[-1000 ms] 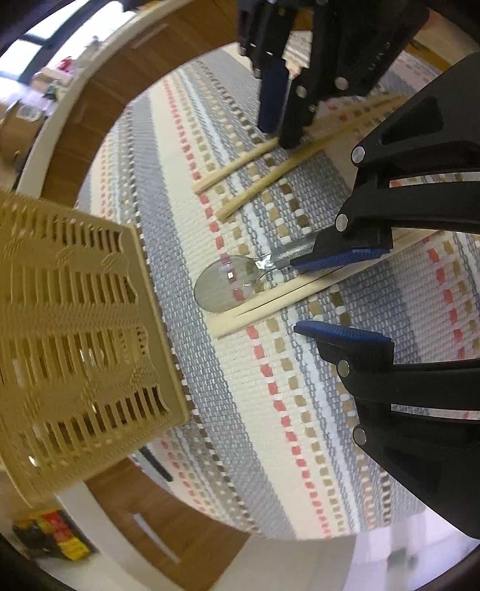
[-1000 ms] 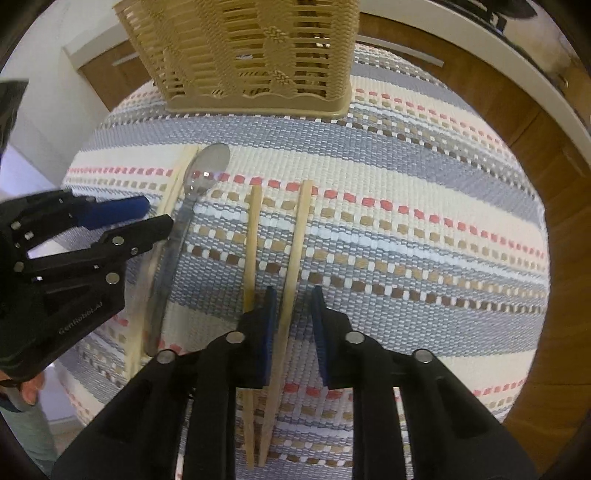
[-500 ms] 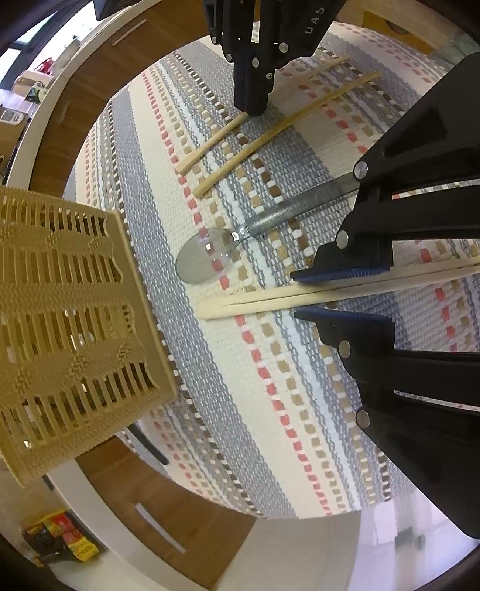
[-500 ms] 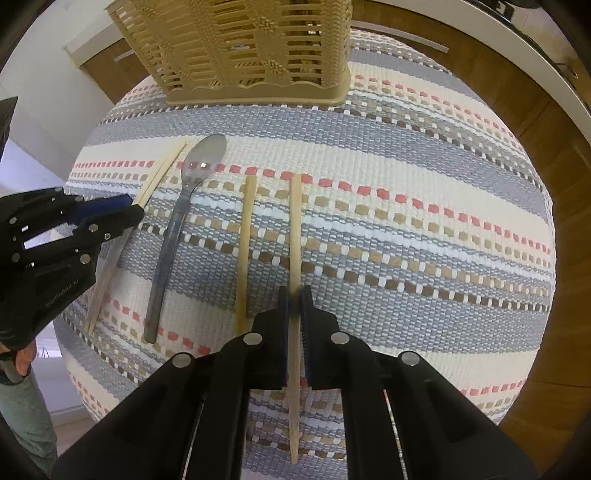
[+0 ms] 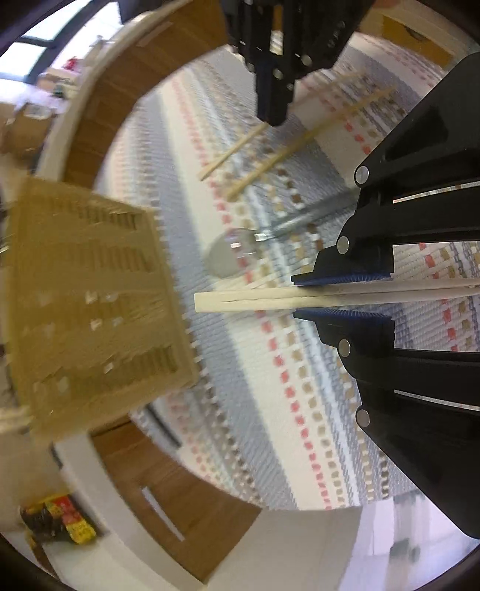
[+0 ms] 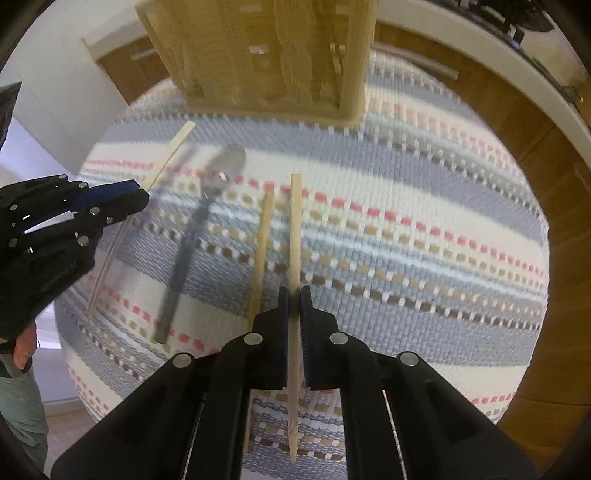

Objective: Organize utensils
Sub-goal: 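Lift both chopsticks and carry them over the beige basket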

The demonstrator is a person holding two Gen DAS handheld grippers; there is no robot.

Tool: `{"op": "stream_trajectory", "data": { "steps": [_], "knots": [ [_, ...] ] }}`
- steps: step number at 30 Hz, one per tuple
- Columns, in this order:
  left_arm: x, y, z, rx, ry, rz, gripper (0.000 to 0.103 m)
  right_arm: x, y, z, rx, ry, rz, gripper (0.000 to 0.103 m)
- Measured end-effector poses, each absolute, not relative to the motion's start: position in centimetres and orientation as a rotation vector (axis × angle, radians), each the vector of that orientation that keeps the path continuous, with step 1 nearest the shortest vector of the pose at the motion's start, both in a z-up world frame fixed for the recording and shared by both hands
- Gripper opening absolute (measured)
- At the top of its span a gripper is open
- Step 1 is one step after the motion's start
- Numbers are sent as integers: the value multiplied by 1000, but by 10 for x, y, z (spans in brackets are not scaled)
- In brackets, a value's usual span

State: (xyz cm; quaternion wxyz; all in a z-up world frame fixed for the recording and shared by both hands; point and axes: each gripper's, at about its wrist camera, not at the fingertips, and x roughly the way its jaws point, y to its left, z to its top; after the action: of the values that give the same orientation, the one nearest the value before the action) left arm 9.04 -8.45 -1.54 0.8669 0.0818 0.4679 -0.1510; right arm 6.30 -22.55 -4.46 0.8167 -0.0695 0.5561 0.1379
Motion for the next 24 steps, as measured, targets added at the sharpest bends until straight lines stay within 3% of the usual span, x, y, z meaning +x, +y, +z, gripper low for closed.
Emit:
{"op": "stream_trajectory", "data": {
  "steps": [15, 24],
  "knots": [
    [60, -50, 156, -41, 453, -343, 10, 59, -230, 117, -62, 710, 417, 4],
    [87, -48, 193, -102, 251, -339, 10, 92, -246, 167, -3, 482, 388, 4]
  ]
}}
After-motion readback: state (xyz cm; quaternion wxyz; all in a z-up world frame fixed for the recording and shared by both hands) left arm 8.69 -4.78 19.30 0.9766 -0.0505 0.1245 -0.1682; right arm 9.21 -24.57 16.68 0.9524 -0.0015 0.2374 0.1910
